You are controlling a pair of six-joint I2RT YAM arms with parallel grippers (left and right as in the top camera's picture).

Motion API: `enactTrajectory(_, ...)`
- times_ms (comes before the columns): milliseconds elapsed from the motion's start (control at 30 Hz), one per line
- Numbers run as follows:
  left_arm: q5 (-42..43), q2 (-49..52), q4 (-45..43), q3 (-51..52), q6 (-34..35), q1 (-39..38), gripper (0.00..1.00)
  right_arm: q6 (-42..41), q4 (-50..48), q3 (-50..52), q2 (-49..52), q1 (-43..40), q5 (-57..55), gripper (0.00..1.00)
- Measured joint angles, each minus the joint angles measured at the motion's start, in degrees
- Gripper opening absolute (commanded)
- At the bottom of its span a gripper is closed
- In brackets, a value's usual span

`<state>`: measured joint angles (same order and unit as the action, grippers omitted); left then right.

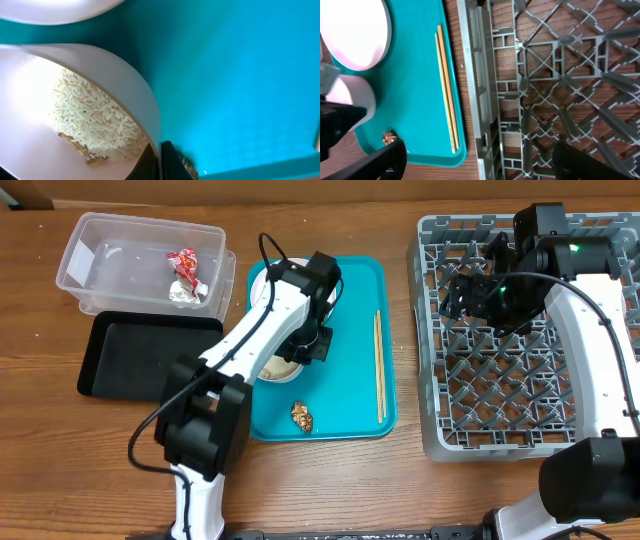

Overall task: Sort waste into correct bins and load items into the dishwasher
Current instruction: 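Carry the rice bowl left and tip the rice onto the black tray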

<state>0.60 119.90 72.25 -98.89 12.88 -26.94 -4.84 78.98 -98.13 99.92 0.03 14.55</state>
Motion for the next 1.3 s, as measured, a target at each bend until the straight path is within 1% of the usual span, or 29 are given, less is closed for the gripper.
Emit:
enactTrajectory(200, -1.27, -5.51, 2.84, -0.31, 0.50, 0.22, 0.04, 0.02, 0.04, 0.00, 0.00, 0.00, 0.00, 0.94)
enactTrajectory(333, -1.29, -8.96, 4.48, -0.52, 0.57, 1.97, 0.04, 0.00, 0.15, 0.00, 0.00, 0.00, -0.57, 0.94)
enactTrajectory(433, -0.72, -11.23, 5.16, -0.57, 0.63, 5.35, 0.04, 0.00, 0.26, 0.00, 0.00, 0.00, -1.11, 0.94)
enactTrajectory(533, 2.19, -12.85, 5.09, -0.59, -0.35, 10.36, 0.04, 0.02, 0.35, 0.00, 0.00, 0.00, -1.51, 0.94)
enactTrajectory(667, 9.05, -13.53, 4.90, -0.59, -4.20, 18.49, 0.04, 0.00, 0.57, 0.00, 0.00, 0.00, -1.51, 0.94)
enactTrajectory(800, 17.64, -13.57, 3.41, -0.24, -9.33, 26.47, 0.04, 0.00, 0.83, 0.00, 0.00, 0.00, -1.75, 0.94)
enactTrajectory(900, 24.41, -13.62, 1.38, 2.25, -13.27, 32.24, 0.04, 0.00, 0.94, 0.00, 0.00, 0.00, -2.16, 0.93)
enactTrajectory(1000, 31.21, -13.62, -1.16, 6.49, -16.55, 37.48, 0.04, 0.02, 1.16, 0.00, 0.00, 0.00, -2.40, 0.93)
enactTrajectory(1100, 41.59, -13.62, -5.66, 13.46, -21.31, 43.06, 0.04, 0.02, 1.25, 0.00, 0.00, 0.00, -2.58, 0.93)
enactTrajectory(1167, 46.86, -13.62, -8.22, 16.90, -23.82, 45.44, 0.04, 0.02, 1.25, 0.00, 0.00, 0.00, -2.64, 0.93)
enactTrajectory(1233, 52.33, -13.62, -10.03, 20.41, -26.93, 47.87, 0.04, 0.09, 1.27, 0.00, 0.00, 0.00, -2.80, 0.93)
enactTrajectory(1267, 56.74, -13.62, -10.88, 22.69, -29.86, 49.90, 0.04, 0.15, 1.42, 0.00, 0.00, 0.00, -2.80, 0.93)
enactTrajectory(1300, 59.06, -13.62, -11.19, 23.93, -31.56, 50.99, 0.04, 0.13, 1.51, 0.00, 0.00, 0.00, -2.80, 0.93)
